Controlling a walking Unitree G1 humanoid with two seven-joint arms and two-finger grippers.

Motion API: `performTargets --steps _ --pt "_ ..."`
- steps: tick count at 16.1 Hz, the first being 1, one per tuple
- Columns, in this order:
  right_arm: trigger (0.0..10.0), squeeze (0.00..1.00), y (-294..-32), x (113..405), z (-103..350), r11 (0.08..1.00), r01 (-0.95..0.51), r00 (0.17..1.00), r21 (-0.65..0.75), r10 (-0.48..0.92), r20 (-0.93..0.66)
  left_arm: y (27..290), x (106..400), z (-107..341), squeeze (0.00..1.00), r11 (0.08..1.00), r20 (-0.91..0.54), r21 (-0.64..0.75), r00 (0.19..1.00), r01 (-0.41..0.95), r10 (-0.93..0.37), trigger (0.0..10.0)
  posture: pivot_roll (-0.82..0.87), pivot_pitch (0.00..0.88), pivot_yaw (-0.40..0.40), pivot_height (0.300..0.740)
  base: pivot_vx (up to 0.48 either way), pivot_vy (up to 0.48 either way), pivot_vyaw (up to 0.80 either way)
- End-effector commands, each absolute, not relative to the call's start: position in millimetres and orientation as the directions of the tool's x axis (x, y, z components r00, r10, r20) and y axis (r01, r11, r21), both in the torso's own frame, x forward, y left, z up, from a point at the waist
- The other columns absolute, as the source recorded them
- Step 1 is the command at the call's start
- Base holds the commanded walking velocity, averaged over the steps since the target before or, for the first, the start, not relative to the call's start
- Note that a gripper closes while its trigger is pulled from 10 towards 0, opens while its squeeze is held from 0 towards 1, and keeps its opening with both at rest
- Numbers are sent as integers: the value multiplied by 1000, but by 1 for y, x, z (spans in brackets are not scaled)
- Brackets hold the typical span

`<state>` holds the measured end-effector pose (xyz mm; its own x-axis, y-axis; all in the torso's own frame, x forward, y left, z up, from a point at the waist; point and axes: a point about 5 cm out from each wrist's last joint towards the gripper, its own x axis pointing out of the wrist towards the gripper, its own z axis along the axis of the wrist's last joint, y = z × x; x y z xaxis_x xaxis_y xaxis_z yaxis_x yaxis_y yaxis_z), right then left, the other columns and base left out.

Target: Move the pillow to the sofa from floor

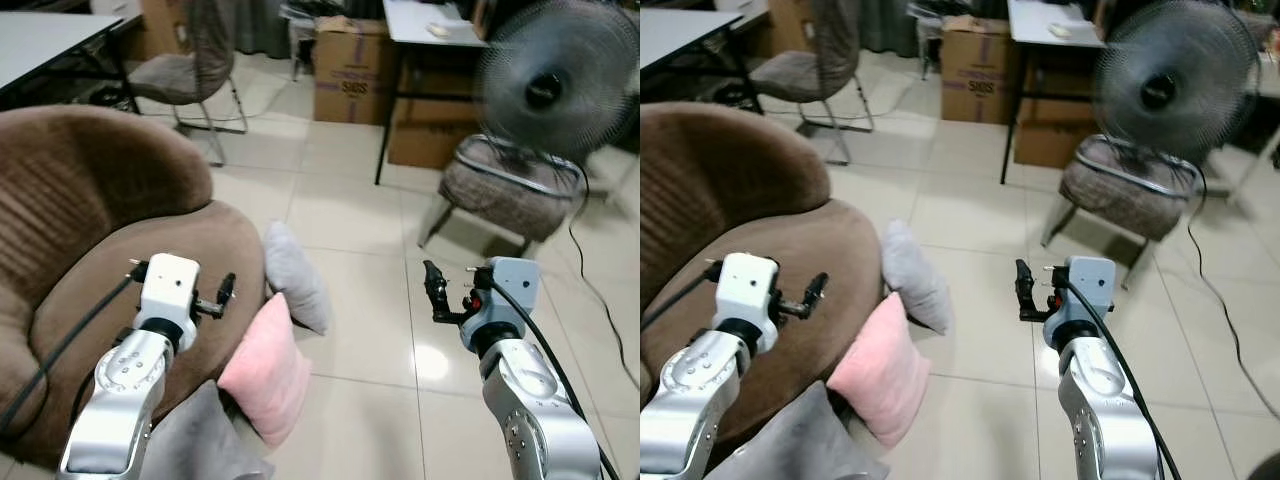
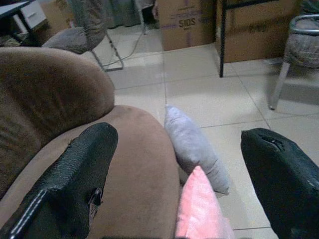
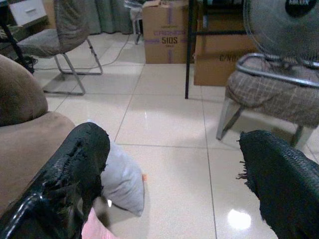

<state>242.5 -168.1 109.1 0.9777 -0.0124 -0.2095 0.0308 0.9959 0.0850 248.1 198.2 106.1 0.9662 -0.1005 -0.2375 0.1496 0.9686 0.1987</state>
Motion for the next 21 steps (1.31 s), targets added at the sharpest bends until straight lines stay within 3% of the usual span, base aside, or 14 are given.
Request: performTargets --steps 1,11,18,21 --pt "10000 0 -174 242 112 996 52 979 73 -37 -199 193 250 108 0 966 -228 199 966 166 -119 10000 21 0 13 740 0 0 0" --pt "10000 0 -173 242 111 996 53 979 74 -37 -201 192 250 110 0 962 -223 206 966 181 -134 10000 25 0 17 740 -228 0 0" --pt "10000 0 -174 243 111 995 63 979 72 -48 -199 201 266 125 0 981 -138 181 989 72 -47 10000 26 0 14 740 0 0 0" --pt "10000 0 -177 244 118 996 75 989 40 -69 -129 202 276 131 0 982 -114 172 991 82 -63 10000 22 0 10 740 0 0 0"
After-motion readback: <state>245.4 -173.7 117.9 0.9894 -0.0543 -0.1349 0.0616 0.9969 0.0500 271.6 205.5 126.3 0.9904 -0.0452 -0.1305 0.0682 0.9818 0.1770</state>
